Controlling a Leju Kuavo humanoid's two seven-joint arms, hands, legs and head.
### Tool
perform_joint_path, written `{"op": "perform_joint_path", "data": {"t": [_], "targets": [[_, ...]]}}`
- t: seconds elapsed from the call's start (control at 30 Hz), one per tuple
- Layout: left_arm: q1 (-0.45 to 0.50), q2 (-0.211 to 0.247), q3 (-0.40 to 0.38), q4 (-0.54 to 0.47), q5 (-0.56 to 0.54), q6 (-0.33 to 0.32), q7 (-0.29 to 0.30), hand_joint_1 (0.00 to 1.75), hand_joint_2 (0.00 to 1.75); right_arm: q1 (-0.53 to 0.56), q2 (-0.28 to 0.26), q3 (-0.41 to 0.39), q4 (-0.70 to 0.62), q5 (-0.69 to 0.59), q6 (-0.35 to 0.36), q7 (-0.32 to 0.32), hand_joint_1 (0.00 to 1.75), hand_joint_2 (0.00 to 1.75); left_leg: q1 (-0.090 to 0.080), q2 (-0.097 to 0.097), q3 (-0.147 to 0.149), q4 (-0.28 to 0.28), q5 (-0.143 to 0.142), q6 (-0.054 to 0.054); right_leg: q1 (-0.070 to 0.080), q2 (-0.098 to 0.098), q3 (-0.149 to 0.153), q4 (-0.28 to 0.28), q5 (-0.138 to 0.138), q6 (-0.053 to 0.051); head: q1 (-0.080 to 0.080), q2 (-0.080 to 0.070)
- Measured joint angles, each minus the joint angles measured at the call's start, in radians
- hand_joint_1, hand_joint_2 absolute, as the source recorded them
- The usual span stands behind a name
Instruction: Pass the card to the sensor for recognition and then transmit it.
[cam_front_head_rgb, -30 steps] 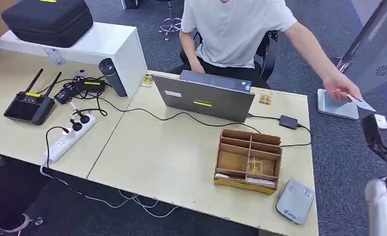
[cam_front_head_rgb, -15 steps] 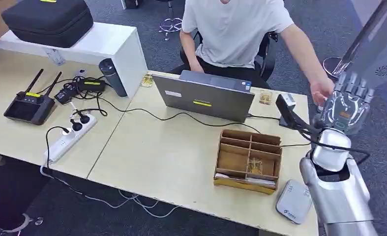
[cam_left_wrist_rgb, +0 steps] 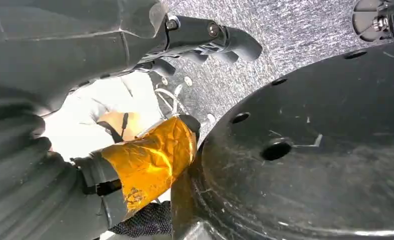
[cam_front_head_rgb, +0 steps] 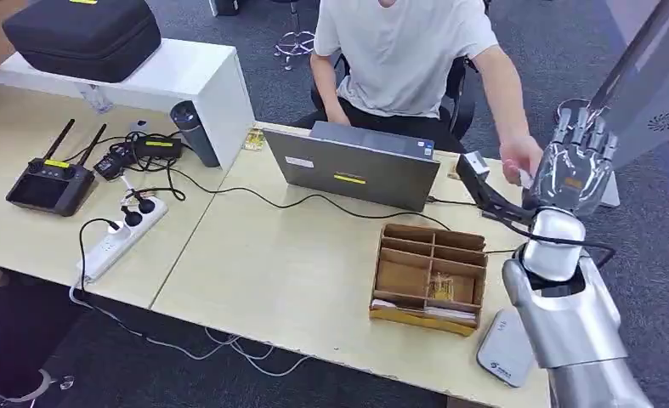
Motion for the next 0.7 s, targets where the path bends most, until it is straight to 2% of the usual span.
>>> {"op": "perform_joint_path", "data": {"t": [0.2,0.23,0.43,0.7], "targets": [[0.0,0.001,0.0,0.003,0.0,-0.001,0.0,0.0,1.75,-0.01,0.001,-0.001,0.037,0.0,-0.002,0.002,0.0,1.75,0.0,0.0,0.0,0.0,0.0,0.0,0.0,0.0,0.0,0.0,0.0,0.0,0.0,0.0],[0.0,0.001,0.0,0.003,-0.001,-0.001,0.0,0.0,1.75,-0.012,0.002,-0.001,0.042,0.0,-0.002,0.002,1.75,1.75,0.0,0.0,0.0,0.0,0.0,0.0,0.0,0.0,0.0,0.0,0.0,0.0,0.0,0.0],[0.0,0.003,0.0,0.004,-0.005,-0.002,-0.002,0.0,1.75,-0.016,0.011,-0.028,0.078,0.0,-0.023,-0.034,1.75,1.75,0.0,0.0,0.0,0.0,0.0,0.0,0.0,0.0,0.0,0.0,0.0,0.0,0.0,0.0],[0.0,0.005,0.0,0.005,-0.015,-0.01,-0.01,0.0,1.75,-0.034,0.015,-0.069,0.138,0.0,-0.065,-0.052,1.75,1.75,0.0,0.0,0.0,0.0,0.0,0.0,0.0,0.0,0.0,0.0,0.0,0.0,0.0,0.0]]}}
